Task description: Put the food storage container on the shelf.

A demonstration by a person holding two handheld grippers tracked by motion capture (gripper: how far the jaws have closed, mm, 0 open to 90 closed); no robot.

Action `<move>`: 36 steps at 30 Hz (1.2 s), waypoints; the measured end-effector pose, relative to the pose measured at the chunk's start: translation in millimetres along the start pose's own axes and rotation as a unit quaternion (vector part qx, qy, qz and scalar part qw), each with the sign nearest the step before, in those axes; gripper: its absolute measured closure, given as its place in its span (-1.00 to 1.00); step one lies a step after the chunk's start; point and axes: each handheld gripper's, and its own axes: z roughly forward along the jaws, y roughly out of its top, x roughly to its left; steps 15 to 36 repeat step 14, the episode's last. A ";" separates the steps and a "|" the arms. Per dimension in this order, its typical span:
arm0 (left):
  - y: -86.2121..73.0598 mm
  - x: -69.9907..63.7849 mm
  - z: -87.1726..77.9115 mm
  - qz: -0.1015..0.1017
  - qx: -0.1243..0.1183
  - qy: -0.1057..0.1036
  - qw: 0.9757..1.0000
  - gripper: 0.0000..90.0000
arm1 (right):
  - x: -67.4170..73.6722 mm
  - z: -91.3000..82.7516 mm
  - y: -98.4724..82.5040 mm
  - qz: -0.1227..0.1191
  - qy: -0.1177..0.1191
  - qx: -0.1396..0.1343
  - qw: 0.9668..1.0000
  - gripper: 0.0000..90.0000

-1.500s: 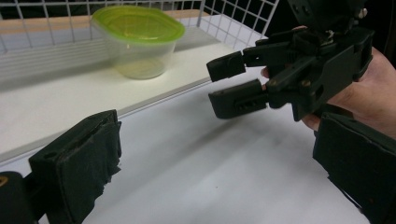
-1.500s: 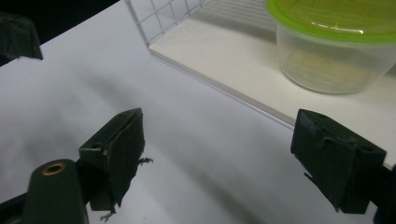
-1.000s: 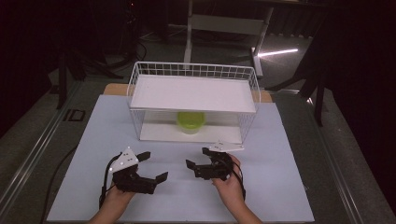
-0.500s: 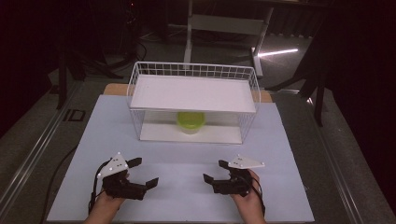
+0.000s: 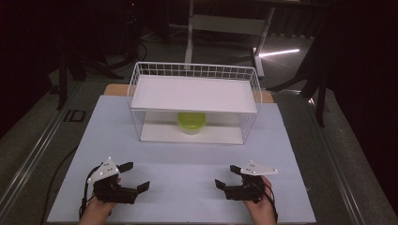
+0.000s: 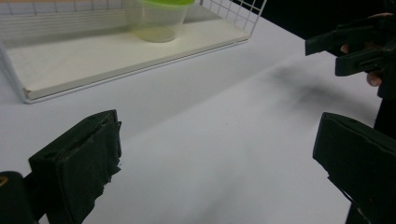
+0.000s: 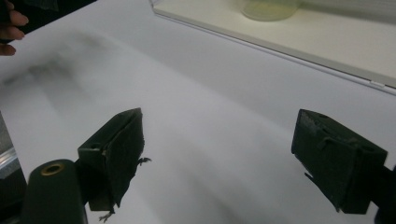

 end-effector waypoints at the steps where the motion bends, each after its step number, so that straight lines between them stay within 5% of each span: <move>1: -1.0 0.7 0.2 0.000 0.000 0.000 1.000 -0.96 | -0.8 0.1 -1.6 0.002 -0.001 0.002 1.000 -0.62; 8: -7.1 2.2 3.9 -0.001 -0.001 -0.007 1.000 -0.96 | -3.7 0.1 -9.3 -0.012 -0.005 0.006 1.000 -0.62; 36: -7.5 -0.4 5.6 0.005 -0.001 -0.006 1.000 -0.95 | -6.9 0.6 -10.3 -0.004 0.000 0.002 1.000 -0.62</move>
